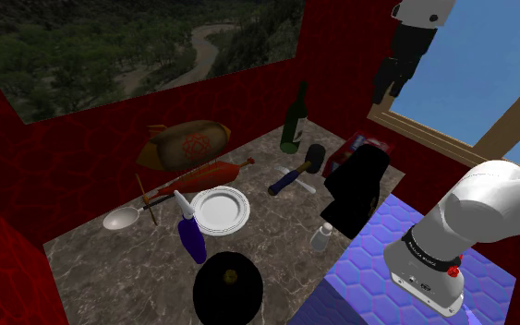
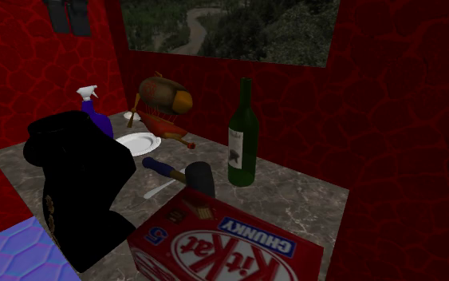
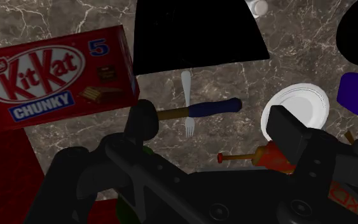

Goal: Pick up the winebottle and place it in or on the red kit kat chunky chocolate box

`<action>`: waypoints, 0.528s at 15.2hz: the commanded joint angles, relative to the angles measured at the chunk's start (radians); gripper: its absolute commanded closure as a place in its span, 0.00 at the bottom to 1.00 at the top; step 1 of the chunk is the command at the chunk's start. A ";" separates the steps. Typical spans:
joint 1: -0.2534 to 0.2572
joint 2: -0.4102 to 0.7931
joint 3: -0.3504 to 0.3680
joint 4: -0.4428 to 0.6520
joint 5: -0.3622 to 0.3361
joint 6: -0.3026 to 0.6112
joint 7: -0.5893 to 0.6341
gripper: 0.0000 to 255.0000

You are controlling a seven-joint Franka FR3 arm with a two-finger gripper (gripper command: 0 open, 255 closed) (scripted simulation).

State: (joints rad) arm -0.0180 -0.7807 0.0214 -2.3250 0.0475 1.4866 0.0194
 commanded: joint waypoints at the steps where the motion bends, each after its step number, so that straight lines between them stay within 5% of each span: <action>1: 0.000 0.000 0.000 0.000 0.000 0.000 0.000 0.00; 8: -0.014 0.216 -0.039 0.060 -0.033 0.190 -0.062 0.00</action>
State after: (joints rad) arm -0.0299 -0.5975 -0.0116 -2.2771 0.0185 1.6490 -0.0333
